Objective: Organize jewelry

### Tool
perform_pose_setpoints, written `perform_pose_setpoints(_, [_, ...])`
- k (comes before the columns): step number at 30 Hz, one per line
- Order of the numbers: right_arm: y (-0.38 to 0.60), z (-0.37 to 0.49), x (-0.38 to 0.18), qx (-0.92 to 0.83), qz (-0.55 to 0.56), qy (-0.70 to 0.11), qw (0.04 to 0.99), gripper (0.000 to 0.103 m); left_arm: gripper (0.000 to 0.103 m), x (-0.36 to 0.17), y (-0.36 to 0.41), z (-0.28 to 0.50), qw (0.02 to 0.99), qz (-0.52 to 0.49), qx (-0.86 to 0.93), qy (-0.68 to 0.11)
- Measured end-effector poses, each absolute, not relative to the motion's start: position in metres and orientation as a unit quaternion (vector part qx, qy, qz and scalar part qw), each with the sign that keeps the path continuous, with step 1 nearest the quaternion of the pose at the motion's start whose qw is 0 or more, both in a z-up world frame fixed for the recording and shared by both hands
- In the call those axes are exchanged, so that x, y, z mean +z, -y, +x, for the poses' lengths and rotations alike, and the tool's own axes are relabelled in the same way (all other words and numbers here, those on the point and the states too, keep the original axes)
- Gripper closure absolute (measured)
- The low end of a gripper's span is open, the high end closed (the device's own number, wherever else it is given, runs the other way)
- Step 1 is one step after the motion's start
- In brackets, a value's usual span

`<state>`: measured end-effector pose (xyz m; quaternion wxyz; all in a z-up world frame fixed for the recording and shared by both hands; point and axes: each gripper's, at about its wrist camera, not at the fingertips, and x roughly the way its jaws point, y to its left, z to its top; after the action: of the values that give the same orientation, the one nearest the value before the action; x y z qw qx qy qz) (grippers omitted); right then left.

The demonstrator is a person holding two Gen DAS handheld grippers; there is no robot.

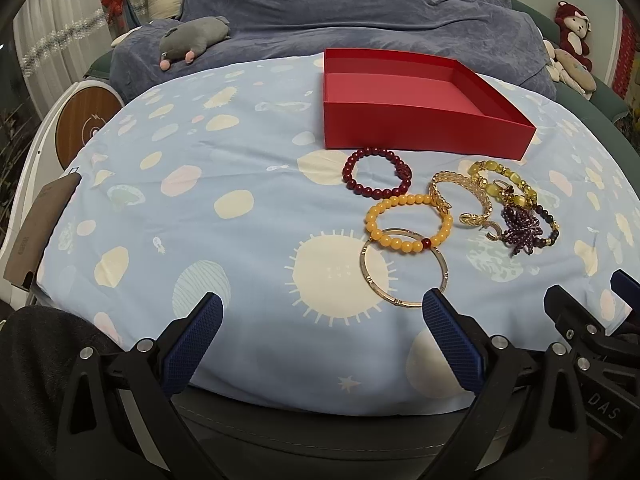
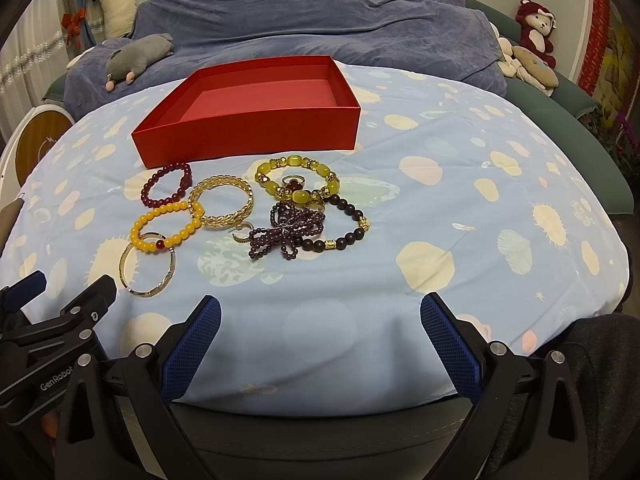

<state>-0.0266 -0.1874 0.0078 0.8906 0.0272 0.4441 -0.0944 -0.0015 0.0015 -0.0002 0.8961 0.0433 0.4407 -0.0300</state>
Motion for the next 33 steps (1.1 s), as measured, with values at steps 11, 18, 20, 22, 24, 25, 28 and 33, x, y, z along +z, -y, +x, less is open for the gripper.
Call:
perform_pose_setpoints(11, [0.1879, -0.027, 0.008, -0.094, 0.027, -0.443, 0.891, 0.007, 0.007, -0.0007, -0.0026, -0.0018, 0.896, 0.046, -0.031, -0.44])
perform_pose_setpoints(18, [0.1875, -0.027, 0.008, -0.095, 0.027, -0.443, 0.891, 0.007, 0.007, 0.0, -0.0021, -0.0011, 0.897, 0.047, -0.033, -0.439])
perform_pose_setpoints(20, [0.1877, -0.027, 0.008, -0.095, 0.027, -0.444, 0.891, 0.007, 0.007, 0.0, -0.0027, -0.001, 0.897, 0.048, -0.033, -0.439])
perform_pose_setpoints(22, [0.1876, -0.0272, 0.0081, -0.096, 0.027, -0.443, 0.891, 0.007, 0.007, 0.0006, -0.0014, -0.0013, 0.897, 0.048, -0.033, -0.439])
perform_pose_setpoints(24, [0.1882, -0.0274, 0.0082, -0.096, 0.027, -0.443, 0.891, 0.007, 0.007, 0.0007, -0.001, -0.0019, 0.897, 0.048, -0.033, -0.438])
perform_pose_setpoints(25, [0.188, -0.0274, 0.0082, -0.096, 0.026, -0.443, 0.891, 0.007, 0.007, 0.0005, -0.0008, -0.0017, 0.897, 0.048, -0.033, -0.439])
perform_pose_setpoints(28, [0.188, -0.0272, 0.0082, -0.096, 0.026, -0.443, 0.891, 0.007, 0.007, 0.0009, -0.0012, -0.0018, 0.897, 0.048, -0.033, -0.438])
perform_pose_setpoints(33, [0.1881, -0.0273, 0.0082, -0.096, 0.026, -0.443, 0.891, 0.007, 0.007, 0.0008, 0.0006, -0.0023, 0.896, 0.051, -0.034, -0.439])
